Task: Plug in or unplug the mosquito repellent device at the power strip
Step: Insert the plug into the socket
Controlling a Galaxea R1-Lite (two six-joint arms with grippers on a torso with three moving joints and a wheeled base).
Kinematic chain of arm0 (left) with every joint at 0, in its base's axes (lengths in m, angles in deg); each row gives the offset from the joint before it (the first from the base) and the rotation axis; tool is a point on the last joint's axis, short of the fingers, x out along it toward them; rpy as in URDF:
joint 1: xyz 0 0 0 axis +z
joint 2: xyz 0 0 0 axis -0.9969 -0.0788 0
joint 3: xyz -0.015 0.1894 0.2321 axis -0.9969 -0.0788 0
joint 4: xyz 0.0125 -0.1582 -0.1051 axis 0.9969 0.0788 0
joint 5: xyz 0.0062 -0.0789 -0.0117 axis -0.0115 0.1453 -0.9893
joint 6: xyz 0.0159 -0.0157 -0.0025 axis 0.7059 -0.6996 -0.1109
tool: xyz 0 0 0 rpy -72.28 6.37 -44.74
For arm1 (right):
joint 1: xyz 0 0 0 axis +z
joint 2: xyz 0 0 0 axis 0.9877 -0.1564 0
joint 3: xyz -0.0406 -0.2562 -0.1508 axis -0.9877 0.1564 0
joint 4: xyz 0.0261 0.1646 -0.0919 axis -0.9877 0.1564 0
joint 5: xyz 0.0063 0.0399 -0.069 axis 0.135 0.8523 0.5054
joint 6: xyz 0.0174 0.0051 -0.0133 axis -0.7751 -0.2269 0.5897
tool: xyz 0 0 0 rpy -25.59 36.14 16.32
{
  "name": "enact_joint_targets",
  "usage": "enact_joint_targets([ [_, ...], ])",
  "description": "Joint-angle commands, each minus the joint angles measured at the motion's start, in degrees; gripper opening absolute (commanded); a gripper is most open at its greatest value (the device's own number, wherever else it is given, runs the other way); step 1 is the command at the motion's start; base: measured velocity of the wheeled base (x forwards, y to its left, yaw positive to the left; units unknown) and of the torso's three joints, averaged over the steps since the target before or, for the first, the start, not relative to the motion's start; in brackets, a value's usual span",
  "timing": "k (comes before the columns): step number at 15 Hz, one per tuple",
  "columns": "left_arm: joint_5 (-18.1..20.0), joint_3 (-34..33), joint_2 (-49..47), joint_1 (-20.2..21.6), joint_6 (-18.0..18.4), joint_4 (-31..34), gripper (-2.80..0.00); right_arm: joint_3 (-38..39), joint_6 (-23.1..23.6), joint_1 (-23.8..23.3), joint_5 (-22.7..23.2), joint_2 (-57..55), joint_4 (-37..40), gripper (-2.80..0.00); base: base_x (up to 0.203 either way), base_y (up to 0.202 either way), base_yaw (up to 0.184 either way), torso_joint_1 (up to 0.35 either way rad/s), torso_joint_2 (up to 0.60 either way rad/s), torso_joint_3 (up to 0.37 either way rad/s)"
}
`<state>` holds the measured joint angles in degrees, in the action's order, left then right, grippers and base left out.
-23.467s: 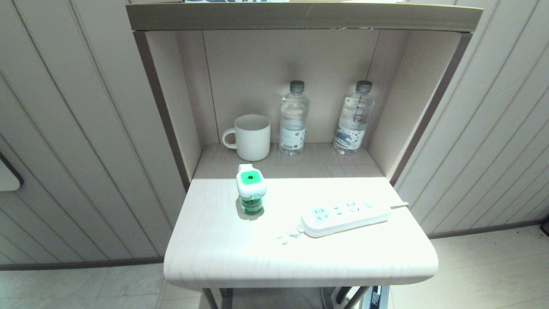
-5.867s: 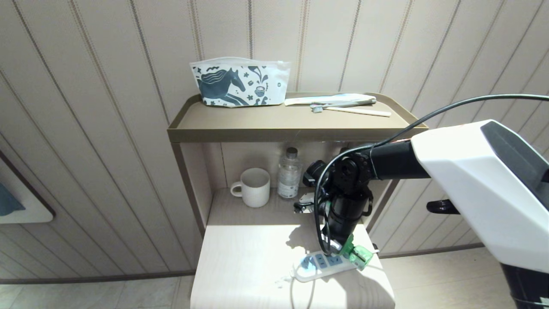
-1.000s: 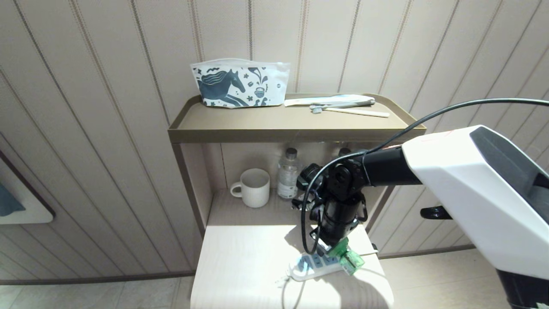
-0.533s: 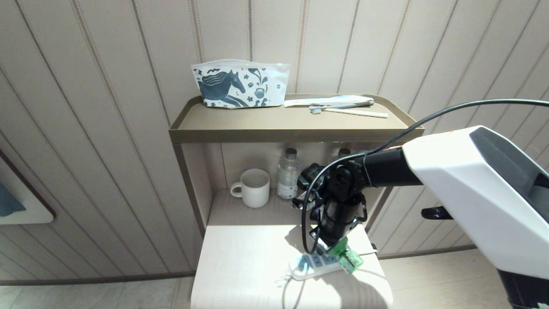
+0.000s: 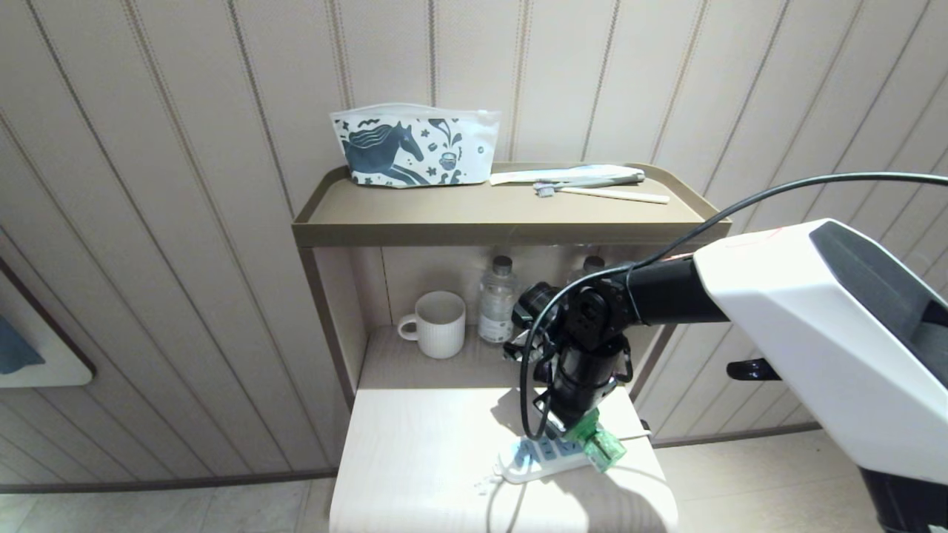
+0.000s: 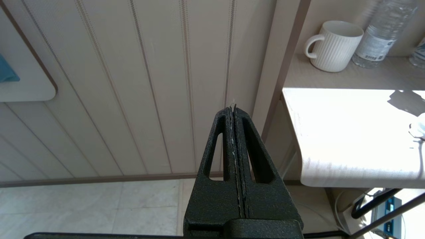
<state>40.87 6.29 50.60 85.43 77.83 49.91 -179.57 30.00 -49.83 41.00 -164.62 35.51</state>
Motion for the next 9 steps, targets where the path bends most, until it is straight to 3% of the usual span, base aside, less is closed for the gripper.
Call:
enact_joint_targets([
  [1, 0.00, 0.04, 0.01, -0.02, -0.01, 0.00, -2.80, -0.14, 0.07, 0.03, -0.09, -1.60, -0.41, -2.80, 0.000, 0.000, 0.000, 0.000, 0.00, 0.000],
  [9, 0.00, 0.08, 0.01, -0.01, -0.01, 0.00, -2.80, 1.98, -0.02, 0.21, -0.09, -1.75, -1.86, -2.80, 0.000, 0.000, 0.000, 0.000, 0.00, 0.000],
])
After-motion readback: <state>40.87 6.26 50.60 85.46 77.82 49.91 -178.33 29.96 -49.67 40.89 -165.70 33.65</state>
